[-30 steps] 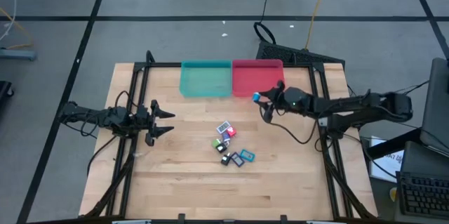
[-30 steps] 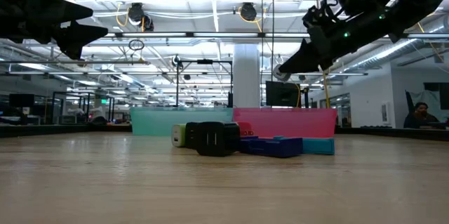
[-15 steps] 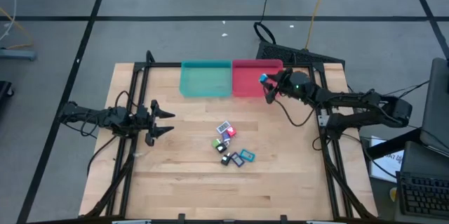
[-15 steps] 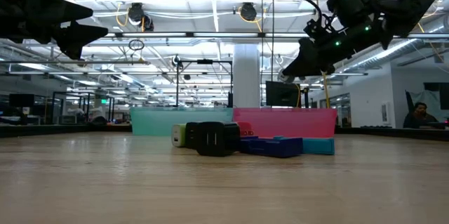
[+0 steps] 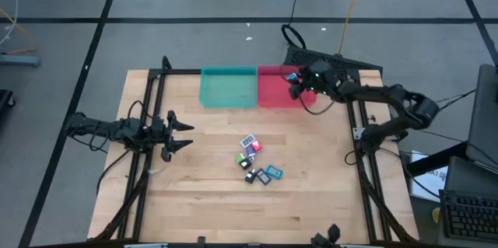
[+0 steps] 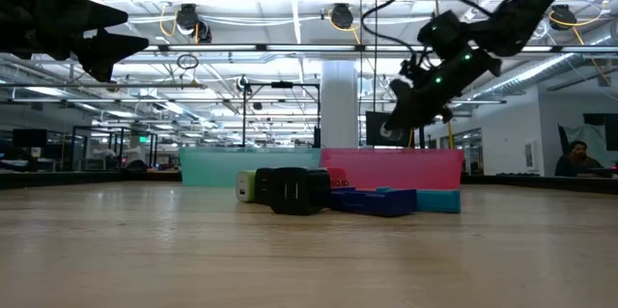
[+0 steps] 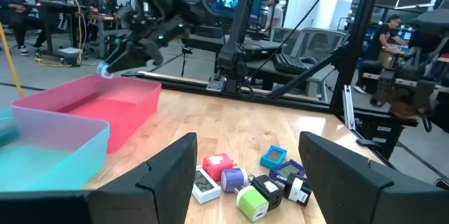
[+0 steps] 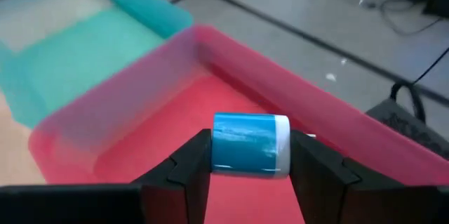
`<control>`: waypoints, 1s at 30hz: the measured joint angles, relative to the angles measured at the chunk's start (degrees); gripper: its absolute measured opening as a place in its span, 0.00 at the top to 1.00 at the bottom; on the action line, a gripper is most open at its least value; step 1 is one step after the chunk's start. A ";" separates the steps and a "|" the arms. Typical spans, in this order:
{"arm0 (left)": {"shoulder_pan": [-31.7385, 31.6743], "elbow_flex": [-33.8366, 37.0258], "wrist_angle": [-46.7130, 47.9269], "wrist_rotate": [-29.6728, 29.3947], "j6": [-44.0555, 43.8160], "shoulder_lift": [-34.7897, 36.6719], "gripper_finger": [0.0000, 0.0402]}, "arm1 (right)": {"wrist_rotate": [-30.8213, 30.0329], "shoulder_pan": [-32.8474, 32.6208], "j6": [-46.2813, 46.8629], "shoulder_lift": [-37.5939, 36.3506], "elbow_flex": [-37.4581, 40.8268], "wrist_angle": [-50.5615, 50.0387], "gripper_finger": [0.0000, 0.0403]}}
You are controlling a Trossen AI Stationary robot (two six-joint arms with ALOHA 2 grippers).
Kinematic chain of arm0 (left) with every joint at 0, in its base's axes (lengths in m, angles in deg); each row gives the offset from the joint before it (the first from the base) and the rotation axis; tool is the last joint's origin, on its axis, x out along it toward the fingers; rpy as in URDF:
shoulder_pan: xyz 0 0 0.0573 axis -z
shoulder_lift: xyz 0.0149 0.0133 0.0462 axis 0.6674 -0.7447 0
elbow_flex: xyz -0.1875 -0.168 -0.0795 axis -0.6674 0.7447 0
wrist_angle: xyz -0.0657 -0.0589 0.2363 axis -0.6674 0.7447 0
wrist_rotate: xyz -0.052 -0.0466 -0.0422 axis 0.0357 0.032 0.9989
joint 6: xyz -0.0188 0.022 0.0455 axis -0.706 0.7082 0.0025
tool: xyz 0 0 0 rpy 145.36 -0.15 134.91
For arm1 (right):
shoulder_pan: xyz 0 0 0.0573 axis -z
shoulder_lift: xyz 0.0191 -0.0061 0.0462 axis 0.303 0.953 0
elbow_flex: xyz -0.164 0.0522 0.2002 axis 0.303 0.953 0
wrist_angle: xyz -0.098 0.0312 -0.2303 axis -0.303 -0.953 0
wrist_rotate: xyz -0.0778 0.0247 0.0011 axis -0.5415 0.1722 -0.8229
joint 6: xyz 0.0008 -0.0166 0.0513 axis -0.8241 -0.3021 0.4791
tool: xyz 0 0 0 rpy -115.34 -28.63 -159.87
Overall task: Sort charging adapters and watches
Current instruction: Put the light blue charging adapter in the red bin
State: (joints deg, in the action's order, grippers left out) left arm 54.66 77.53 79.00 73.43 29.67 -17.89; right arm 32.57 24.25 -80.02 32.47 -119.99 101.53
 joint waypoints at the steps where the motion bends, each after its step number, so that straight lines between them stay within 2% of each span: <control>1: -0.01 0.00 0.00 0.00 0.00 0.00 0.37 | 0.69 0.27 -0.06 1.25 -1.14 -0.88 0.63; 5: -0.02 0.00 -0.02 0.00 0.00 0.00 0.37 | 1.67 1.35 -0.10 6.10 -3.81 -2.08 0.62; 15: -0.01 0.00 -0.01 0.02 0.00 0.00 0.37 | 1.56 1.59 -0.11 13.62 -3.95 -1.25 0.62; 24: -0.01 0.00 0.01 0.02 0.00 0.00 0.37 | 1.46 1.53 -0.97 14.33 -3.98 -1.03 0.63; 30: 0.00 0.00 0.00 0.02 -0.01 0.00 0.37 | 1.51 1.53 -1.15 14.33 -3.98 -0.86 0.55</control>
State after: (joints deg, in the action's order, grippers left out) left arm 54.66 77.53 79.00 73.46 29.67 -17.89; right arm 34.08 25.78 -81.17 46.80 -123.96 100.67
